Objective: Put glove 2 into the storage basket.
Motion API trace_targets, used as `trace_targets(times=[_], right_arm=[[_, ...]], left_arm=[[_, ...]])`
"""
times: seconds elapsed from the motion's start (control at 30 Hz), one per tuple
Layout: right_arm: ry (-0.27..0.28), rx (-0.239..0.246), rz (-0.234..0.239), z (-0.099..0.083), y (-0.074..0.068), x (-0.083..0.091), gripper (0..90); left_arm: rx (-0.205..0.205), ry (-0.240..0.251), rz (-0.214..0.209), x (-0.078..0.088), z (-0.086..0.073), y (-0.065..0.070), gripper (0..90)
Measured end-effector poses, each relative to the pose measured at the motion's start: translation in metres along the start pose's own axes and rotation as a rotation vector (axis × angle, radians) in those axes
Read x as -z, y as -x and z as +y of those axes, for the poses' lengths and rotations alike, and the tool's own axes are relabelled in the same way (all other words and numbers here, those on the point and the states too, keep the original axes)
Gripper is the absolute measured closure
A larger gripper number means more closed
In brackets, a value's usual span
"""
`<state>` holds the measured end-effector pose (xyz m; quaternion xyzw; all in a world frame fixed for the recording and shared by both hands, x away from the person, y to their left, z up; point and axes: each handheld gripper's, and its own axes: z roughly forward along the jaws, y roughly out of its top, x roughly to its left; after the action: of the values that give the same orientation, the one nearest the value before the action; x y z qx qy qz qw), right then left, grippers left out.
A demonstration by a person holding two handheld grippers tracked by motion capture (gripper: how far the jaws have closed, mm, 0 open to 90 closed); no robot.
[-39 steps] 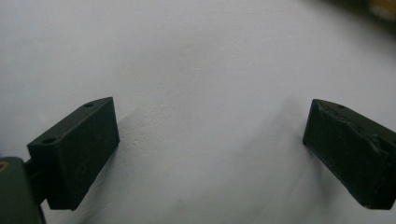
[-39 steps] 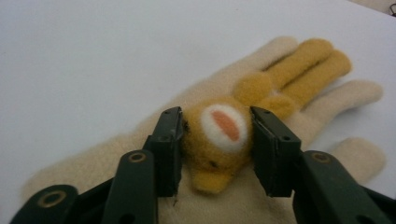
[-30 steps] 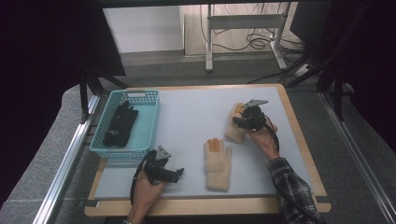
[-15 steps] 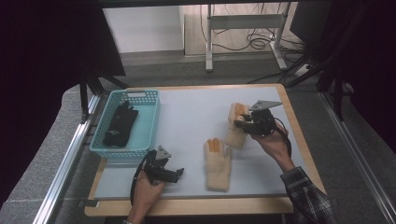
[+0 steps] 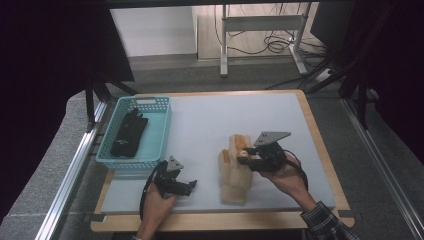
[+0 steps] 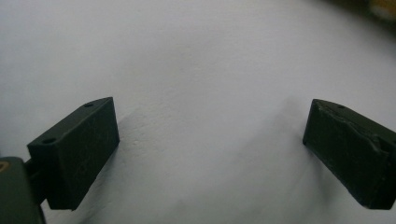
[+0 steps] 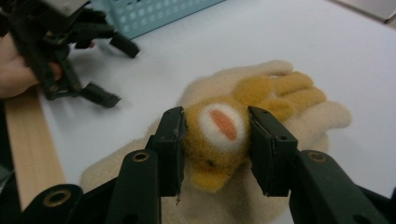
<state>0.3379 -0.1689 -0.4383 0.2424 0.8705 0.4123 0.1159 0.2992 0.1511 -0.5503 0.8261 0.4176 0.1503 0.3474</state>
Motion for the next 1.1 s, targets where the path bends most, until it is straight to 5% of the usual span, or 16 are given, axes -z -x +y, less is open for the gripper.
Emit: trace_targets(times=[0.3,0.43,0.67,0.87,0.93,1.1], right_arm=[[-0.079,-0.005,0.029,-0.017,-0.020,-0.039,56.1],[-0.121,-0.017,0.035,-0.027,-0.026,-0.054,47.7],[-0.067,-0.032,0.038,-0.024,-0.020,-0.041,36.1],[-0.033,-0.080,-0.027,-0.032,0.005,-0.018,35.3],[-0.036,-0.102,-0.034,-0.041,0.012,-0.014,39.3],[-0.108,-0.106,-0.033,-0.067,0.014,-0.012,67.1]], left_arm=[[0.003,0.003,0.000,0.000,0.000,0.000,3.8],[0.003,0.004,0.000,0.000,0.000,0.000,3.8],[0.003,0.003,0.000,0.000,0.000,0.000,3.8],[0.003,0.003,0.000,0.000,0.000,0.000,3.8],[0.003,0.003,0.000,0.000,0.000,0.000,3.8],[-0.001,-0.001,0.000,0.000,0.000,0.000,3.9]])
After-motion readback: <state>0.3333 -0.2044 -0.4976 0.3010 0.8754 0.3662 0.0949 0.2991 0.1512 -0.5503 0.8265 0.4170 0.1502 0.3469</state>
